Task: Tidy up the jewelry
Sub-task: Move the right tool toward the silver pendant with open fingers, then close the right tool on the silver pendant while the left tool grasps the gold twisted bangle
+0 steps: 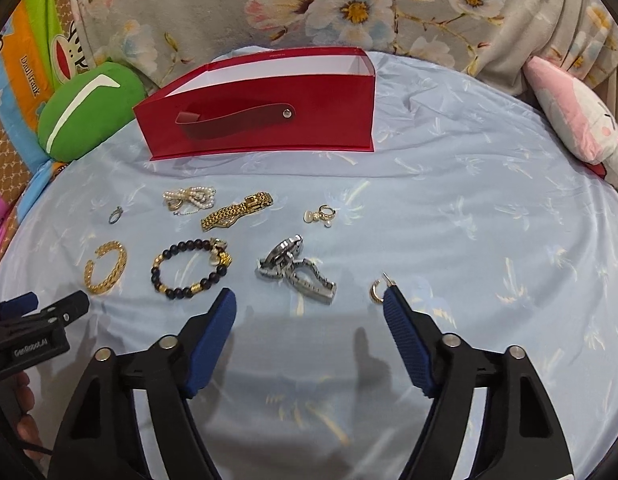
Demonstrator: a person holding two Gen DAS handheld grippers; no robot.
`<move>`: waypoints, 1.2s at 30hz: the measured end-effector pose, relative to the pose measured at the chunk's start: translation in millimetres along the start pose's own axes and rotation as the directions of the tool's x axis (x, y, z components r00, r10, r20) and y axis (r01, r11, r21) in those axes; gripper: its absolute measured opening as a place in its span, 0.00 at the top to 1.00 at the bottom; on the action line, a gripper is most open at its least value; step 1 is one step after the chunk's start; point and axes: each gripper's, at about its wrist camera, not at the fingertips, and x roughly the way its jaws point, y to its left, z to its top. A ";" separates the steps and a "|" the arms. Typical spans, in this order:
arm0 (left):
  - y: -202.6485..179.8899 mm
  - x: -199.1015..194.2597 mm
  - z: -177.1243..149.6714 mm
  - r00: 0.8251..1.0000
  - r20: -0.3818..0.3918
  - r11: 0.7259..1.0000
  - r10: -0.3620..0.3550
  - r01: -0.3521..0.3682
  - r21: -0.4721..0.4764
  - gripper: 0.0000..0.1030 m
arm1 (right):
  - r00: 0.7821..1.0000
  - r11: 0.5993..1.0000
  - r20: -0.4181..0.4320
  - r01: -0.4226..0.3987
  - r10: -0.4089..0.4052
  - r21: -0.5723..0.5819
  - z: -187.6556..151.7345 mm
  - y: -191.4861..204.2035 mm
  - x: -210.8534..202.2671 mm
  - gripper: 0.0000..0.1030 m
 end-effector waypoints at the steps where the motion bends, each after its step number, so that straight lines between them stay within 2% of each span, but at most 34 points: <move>1: -2.0 2.0 1.4 1.000 0.001 1.000 0.004 -0.004 0.004 0.05 | 1.000 1.000 -0.008 -0.005 0.005 0.003 2.7 -1.2 6.0 0.34; 7: -8.8 15.4 9.3 1.000 -0.007 1.000 0.005 -0.005 0.013 0.05 | 0.999 1.000 -0.035 -0.009 0.009 -0.005 11.0 -2.0 29.2 0.38; 12: -10.8 23.4 12.9 1.000 -0.016 1.000 0.003 -0.003 0.013 0.05 | 0.998 0.999 -0.047 -0.053 0.052 -0.005 12.6 -1.3 37.9 0.46; 17: -16.5 21.9 13.8 1.000 -0.012 1.000 -0.020 0.020 0.022 0.05 | 0.993 0.994 -0.050 -0.107 0.106 -0.011 14.7 2.2 37.0 0.70; 19: -20.0 19.5 13.7 1.000 -0.004 0.999 -0.031 0.031 0.033 0.05 | 0.992 0.993 -0.051 -0.119 0.118 -0.016 14.7 3.8 36.5 0.75; 25: -24.8 17.1 14.0 0.999 0.003 0.998 -0.035 0.034 0.052 0.05 | 0.990 0.991 -0.059 -0.130 0.129 -0.019 13.0 -1.7 36.2 0.74; 33: -15.1 24.7 10.3 0.999 -0.014 0.998 -0.031 0.032 0.054 0.05 | 0.990 0.981 -0.067 -0.131 0.122 -0.142 8.5 3.8 35.9 0.73; 36: -9.2 25.6 6.9 1.000 -0.017 0.998 -0.025 0.026 0.053 0.05 | 0.991 0.980 -0.072 -0.126 0.116 -0.154 9.0 0.4 38.9 0.74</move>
